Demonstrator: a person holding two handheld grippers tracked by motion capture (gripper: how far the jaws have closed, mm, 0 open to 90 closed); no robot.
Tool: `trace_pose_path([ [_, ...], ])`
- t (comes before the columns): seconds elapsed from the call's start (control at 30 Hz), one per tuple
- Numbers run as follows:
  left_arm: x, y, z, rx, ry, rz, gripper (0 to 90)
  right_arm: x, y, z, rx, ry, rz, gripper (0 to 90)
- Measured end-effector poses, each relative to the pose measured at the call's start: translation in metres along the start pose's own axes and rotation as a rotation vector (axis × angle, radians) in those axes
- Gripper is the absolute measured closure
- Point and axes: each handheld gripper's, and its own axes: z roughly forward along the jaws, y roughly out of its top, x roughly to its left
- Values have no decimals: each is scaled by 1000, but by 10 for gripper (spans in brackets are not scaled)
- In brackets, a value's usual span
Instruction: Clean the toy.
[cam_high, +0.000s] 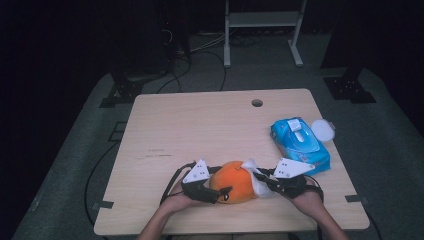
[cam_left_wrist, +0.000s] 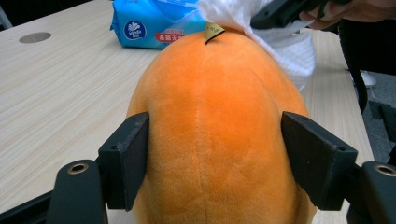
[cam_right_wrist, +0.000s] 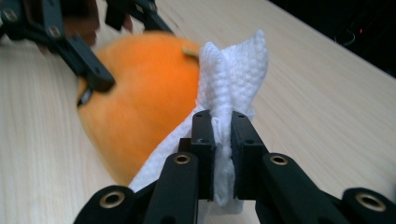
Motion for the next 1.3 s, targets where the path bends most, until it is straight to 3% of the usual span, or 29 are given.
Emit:
trace_pose_path([
  [0.1, -3, 2, 1, 6, 10, 15, 269, -5, -8, 0, 20, 9, 31, 806],
  [0.3, -13, 7, 5, 11, 6, 79, 268, -1, 12, -5, -74, 12, 25, 806],
  [0.43, -12, 6, 4, 9, 0, 79, 268, -3, 6, 1, -55, 22, 33, 806],
  [0.57, -13, 7, 5, 7, -5, 86, 268, -11, -3, -4, -49, 41, 96, 805],
  [0.63, -16, 10, 7, 8, -10, 106, 262, -12, -1, -8, -92, 77, 148, 805],
  [0.7, -21, 13, 9, 5, -28, 134, 259, -8, 8, -7, -118, 93, 135, 806],
  [0.8, -23, 14, 10, 16, -26, 147, 239, -2, 11, 2, -82, 95, 88, 807],
  [0.9, -18, 15, 4, 2, -47, 114, 185, -1, 6, 4, -78, 112, 102, 807],
  [0.97, -11, 17, 2, 16, -30, 47, 105, 0, 5, 1, -70, 104, 87, 807],
  [1.03, -7, 15, 6, 49, -48, -35, 50, 0, 2, -1, -75, 105, 88, 807],
  [1.07, -7, 13, 9, 54, -69, -64, 51, 0, 1, -1, -73, 110, 97, 807],
  [1.1, -8, 12, 11, 52, -70, -67, 70, 0, 1, -1, -73, 114, 96, 807],
  [1.13, -11, 12, 13, 57, -51, -41, 96, 0, 1, -1, -71, 112, 96, 807],
  [1.2, -13, 16, 10, 44, -7, 15, 235, 0, 4, -2, -65, 88, 77, 808],
  [1.3, -17, 26, 6, 6, 56, 130, 313, 4, 16, -8, -81, 1, 20, 808],
])
